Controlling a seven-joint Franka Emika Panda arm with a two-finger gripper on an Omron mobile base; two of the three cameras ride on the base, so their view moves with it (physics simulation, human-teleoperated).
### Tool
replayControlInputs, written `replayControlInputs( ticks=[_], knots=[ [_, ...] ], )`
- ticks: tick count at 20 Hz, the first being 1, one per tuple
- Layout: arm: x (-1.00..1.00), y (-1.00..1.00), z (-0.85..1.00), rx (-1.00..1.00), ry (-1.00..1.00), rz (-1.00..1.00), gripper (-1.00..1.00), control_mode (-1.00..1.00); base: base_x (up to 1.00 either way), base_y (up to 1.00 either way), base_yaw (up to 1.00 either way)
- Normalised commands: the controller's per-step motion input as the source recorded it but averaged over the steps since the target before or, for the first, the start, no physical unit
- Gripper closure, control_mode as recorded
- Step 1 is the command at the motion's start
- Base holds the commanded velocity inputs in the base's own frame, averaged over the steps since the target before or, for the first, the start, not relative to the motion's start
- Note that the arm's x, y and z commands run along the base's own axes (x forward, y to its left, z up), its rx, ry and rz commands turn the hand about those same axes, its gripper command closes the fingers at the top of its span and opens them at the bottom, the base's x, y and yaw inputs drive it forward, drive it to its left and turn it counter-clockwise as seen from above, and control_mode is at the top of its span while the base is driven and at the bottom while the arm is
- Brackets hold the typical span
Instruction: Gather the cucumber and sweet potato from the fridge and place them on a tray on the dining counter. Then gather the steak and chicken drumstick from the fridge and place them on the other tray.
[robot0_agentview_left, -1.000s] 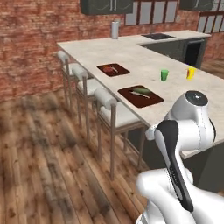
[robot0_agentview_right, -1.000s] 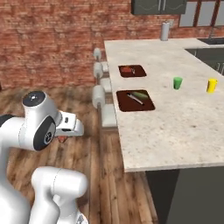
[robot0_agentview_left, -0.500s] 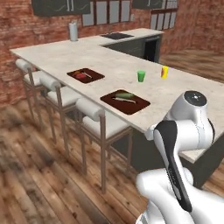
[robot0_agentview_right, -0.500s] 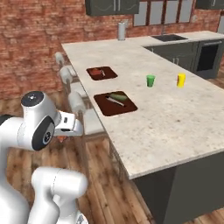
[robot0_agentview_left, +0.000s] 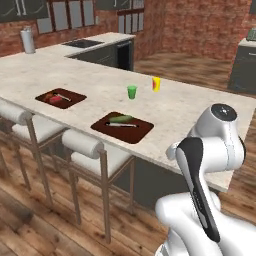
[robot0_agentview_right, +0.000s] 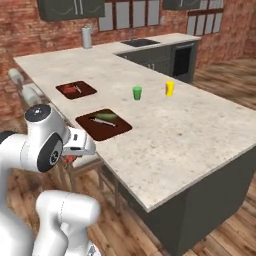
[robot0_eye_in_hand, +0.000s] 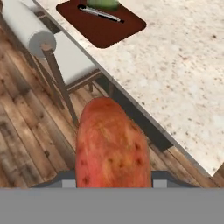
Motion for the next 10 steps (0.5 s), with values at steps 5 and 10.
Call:
replayControlInputs(
  ticks=[5,10],
  knots=[
    [0.0,0.0,0.0,0.0,0.0,0.0,1.0,1.0,0.19,0.54,-0.47],
    [0.0,0.0,0.0,0.0,0.0,0.0,1.0,1.0,0.13,0.47,-0.46]
  ],
)
